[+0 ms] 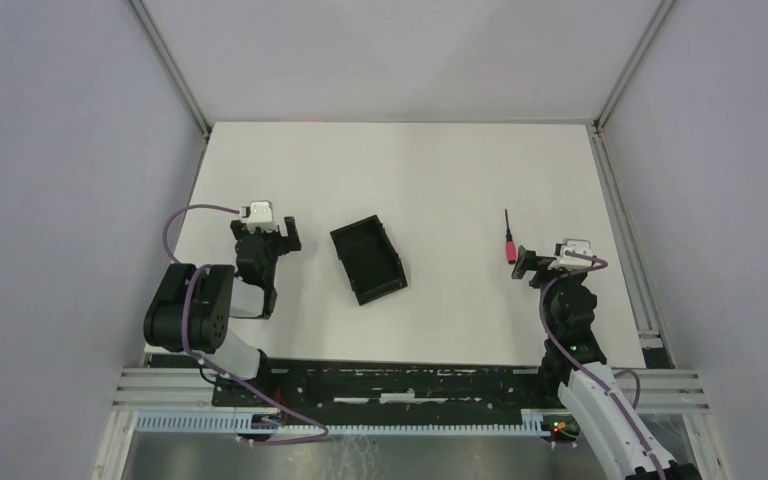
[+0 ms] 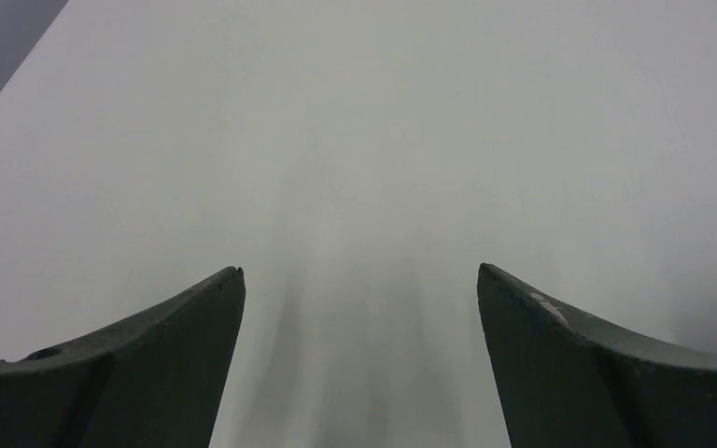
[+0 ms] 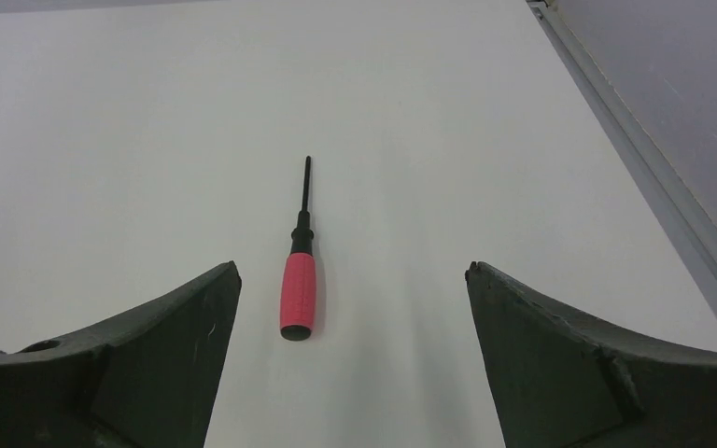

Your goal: Put the screwdriver in the bin

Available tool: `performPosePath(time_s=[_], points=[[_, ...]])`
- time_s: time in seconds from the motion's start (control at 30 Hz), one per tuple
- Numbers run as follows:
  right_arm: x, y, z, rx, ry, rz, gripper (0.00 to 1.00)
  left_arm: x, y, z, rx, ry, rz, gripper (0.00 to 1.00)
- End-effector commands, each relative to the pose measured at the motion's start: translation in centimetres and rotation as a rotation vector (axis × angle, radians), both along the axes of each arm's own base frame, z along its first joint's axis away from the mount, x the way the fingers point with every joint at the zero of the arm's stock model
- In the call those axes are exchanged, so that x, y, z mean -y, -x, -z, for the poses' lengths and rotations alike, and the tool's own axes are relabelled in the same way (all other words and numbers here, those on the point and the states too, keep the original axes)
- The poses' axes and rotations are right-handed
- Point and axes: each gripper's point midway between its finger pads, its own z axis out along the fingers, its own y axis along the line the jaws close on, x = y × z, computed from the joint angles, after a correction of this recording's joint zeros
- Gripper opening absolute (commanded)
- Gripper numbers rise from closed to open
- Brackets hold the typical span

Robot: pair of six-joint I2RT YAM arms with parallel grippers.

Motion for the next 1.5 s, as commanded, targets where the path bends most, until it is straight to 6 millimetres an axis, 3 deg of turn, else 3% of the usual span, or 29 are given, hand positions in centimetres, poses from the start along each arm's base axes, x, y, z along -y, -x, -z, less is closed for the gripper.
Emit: performPosePath(time_s=[0.0,0.17,0.23,0.27,0.3,0.37,0.5,0.63,0.97,1.1,1.3,1.37,1.47], points=[[0.2,0.2,1.2,-0.022,0.003,0.013,0.98,0.1,-0.2,-1.4,0.048,0.018,0.003,1.0],[-2.3,-2.2,-5.8,0.017,0.051,-0.125,0.98,0.1,-0.3,-1.4,0.05,0.018,0.003,1.0],[-2.1,-3.8,-7.2,-0.103,0.095,-0.105,0.98,0.1,-0.2,-1.4,0.05,0.018,0.003,1.0],[-1.5,-4.5,-6.3,-0.236,0.131,-0.078,0.98,0.1,-0.2,-1.4,0.049,0.018,0.002,1.0],[-1.2,-5.5,-7.6,-0.317,0.148,-0.055,0.98,0.1,-0.3,-1.4,0.05,0.018,0.004,1.0],[-1.4,-7.2,-6.8,-0.514,0.224,-0.081,0.98,0.1,-0.2,-1.4,0.05,0.018,0.003,1.0],[-3.4,-9.4,-4.8,-0.693,0.253,-0.216,0.97,0.1,-0.3,-1.4,0.05,0.018,0.004,1.0],[-4.2,-10.6,-0.9,-0.841,0.256,-0.267,0.91,0.1,-0.2,-1.4,0.05,0.019,0.003,1.0],[-2.7,-9.5,8.3,-1.059,0.18,-0.24,0.68,0.1,-0.2,-1.4,0.05,0.018,0.003,1.0],[-2.7,-9.6,11.1,-1.115,0.152,-0.263,0.46,0.1,-0.2,-1.4,0.05,0.018,0.003,1.0],[-3.1,-8.3,12.7,-1.203,0.132,-0.306,0.17,0.1,-0.2,-1.4,0.05,0.019,0.002,1.0],[-2.7,-8.3,12.0,-1.224,0.15,-0.295,0.0,0.1,-0.2,-1.4,0.05,0.019,0.002,1.0],[-2.6,-9.1,8.6,-1.22,0.16,-0.287,0.0,0.1,-0.2,-1.4,0.049,0.018,0.003,1.0]])
